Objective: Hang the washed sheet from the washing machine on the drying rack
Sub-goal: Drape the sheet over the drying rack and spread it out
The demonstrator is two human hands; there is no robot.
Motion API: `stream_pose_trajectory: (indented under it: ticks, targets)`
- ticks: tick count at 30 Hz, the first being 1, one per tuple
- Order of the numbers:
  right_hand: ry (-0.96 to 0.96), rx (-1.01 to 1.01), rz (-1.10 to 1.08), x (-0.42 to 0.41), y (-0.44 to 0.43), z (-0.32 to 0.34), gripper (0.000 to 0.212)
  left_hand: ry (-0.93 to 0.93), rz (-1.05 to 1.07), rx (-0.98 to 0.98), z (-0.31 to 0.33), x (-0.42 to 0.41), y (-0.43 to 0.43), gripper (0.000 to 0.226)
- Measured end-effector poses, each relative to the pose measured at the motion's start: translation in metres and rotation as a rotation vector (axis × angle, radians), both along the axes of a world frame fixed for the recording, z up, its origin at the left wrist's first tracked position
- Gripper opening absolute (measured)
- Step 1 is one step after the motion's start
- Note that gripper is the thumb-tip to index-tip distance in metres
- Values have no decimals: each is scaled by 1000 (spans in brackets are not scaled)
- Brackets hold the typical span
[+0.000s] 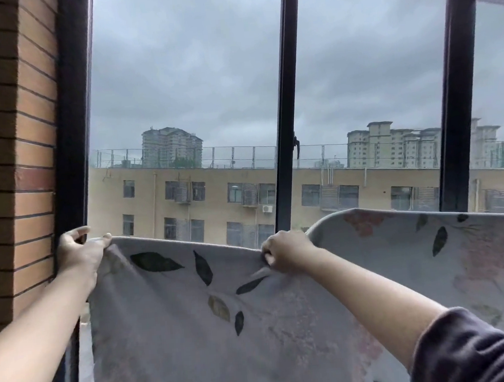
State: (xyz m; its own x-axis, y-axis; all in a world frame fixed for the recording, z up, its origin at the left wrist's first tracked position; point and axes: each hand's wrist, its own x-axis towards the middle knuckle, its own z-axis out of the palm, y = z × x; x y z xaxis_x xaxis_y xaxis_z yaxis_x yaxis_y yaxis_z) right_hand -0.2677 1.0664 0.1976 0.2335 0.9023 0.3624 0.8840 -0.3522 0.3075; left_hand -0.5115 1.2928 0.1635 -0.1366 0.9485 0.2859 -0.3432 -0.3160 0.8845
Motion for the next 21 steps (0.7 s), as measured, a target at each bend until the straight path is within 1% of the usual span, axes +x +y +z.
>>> stream_pose_trajectory:
  ticks: [1, 3, 5, 6, 7, 9, 11, 13, 15, 16, 19, 21]
  targets:
    - [73, 96, 37, 0, -1, 11, 23, -3, -10, -12, 6, -8, 4, 45]
    - [134, 249, 105, -1, -4, 38, 18, -31, -59, -52, 22, -24, 10, 48]
    - [169, 311, 142, -1, -6, 60, 16, -49, -99, -68, 43, -37, 15, 35]
    - [176, 331, 150, 1, -8, 68, 15, -67, -120, -70, 53, -39, 16, 33]
    - [198, 346, 159, 2, -6, 72, 14, -76, -120, -60, 61, -43, 17, 36]
    - [288, 303, 196, 7, -3, 76, 15, -60, -85, -15, 72, -47, 21, 38]
    - [385, 144, 218, 6, -2, 73, 27, -41, -27, 6, 78, -50, 22, 37]
    - [441, 78, 194, 5, -1, 67, 36, -7, -12, 39, 81, -50, 21, 37]
    - [466, 137, 203, 12, 2, 64, 48, 62, 15, 99, 81, -49, 23, 39]
    - [470, 177, 217, 16, 4, 63, 49, 101, 26, 132, 80, -50, 24, 40]
    - [483, 246, 255, 27, 7, 63, 40, 206, 78, 219, 83, -51, 23, 37]
    - [458, 281, 235, 27, 8, 66, 40, 247, 156, 263, 93, -51, 23, 30]
